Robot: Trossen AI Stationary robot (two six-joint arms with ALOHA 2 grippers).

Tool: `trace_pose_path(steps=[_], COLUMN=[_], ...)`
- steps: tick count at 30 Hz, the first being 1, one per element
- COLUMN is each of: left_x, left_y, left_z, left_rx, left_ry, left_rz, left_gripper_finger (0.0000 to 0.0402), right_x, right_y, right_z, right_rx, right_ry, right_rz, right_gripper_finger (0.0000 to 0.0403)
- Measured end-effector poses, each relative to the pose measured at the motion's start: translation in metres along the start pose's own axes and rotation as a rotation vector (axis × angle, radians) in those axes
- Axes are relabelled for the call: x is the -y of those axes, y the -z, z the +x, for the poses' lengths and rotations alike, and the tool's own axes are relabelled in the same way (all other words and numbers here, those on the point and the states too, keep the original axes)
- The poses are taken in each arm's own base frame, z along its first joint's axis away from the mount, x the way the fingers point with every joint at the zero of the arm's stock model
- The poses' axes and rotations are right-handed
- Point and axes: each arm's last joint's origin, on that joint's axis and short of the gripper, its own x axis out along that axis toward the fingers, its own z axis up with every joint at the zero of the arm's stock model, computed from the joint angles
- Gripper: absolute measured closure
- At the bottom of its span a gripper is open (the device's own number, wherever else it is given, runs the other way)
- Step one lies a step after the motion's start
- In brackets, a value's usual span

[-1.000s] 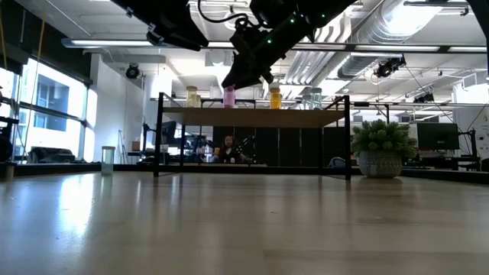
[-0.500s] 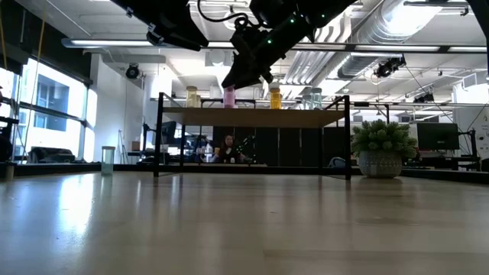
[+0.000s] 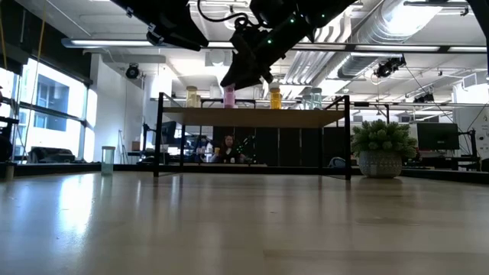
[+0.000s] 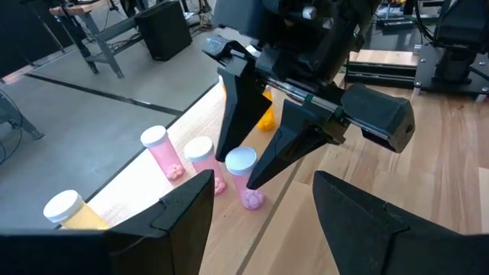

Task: Pick and place medicine bottles onto shelf by color
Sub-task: Put the orange pill bottle on the shelf aligned with the other orange pill bottles

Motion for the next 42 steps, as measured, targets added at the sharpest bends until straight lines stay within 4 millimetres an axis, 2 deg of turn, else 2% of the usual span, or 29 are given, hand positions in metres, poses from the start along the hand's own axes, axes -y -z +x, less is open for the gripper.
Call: trace_pose_path(steps=[11,17,24,35,42], left_x=[0.0,0.0,0.01,0.032,0.049], left_y=[0.0,0.002,0.006,0.023,0.035], left_z=[0.0,-0.001,-0.009,-0.034,-0.05], left_rx=[-0.006,-0.023,-0.06,-0.201,-0.323], left_ry=[0.0,0.003,0.05,0.164,0.247], left_rz=[0.003,0.012,0.055,0.046,-0.069], left_gripper_finger=[0.019,0.019,0.019,0.019,0.019], right_x=[0.0,0.001,-0.003,-0.039,-0.066], right_y=[-0.005,-0.011,-0.017,-0.023,-0.02], right_z=[-0.003,-0.015,-0.035,-0.072,-0.078], right_rx=[0.034,0.064,0.055,0.03,0.009], right_ry=[0.001,0.003,-0.007,-0.092,-0.155], right_rz=[-0.001,-0.014,-0.011,-0.042,-0.083], right_gripper_finger=[0.0208,0.0208,0.0208,0.0208,0.0208])
